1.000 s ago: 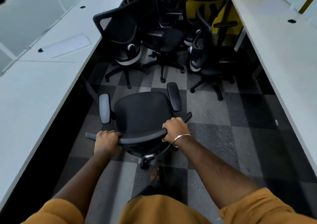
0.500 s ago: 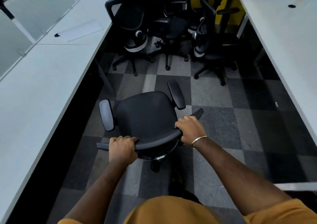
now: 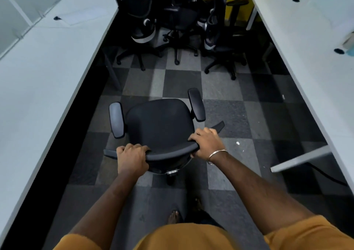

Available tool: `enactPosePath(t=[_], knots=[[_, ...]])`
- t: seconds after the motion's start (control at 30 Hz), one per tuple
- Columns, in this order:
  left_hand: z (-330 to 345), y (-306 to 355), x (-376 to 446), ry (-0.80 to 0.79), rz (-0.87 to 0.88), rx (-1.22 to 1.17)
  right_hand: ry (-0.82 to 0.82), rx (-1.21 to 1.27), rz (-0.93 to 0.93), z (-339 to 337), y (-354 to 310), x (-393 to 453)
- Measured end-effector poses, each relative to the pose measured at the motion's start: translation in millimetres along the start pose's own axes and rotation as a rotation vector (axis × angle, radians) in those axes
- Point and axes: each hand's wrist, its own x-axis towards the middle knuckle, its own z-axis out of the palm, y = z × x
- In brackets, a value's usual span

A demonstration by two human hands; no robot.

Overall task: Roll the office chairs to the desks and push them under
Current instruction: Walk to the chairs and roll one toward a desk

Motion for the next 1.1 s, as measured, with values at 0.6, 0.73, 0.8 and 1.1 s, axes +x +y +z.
enactPosePath(t=[0.6,0.73,0.8,1.1], knots=[[48.9,28.2,-208.4,0.002,-0.005,0.004,0.009,0.03,-0.072,47.7,-36.7,-220.7],[49.0,52.2,-243.8,0.008,0.043,-0.003,0.026,0.061,-0.008,55.8,-35.9,-278.0],[42.2,59.8,-247.3,-0.012,0.058,0.014,0.029,0.186,0.029,57.0,-33.3,-298.5],[55.9,33.2,-305.2,-0.019,0.16,0.058,0.144,0.111,0.196,86.4,-102.9,-374.3]])
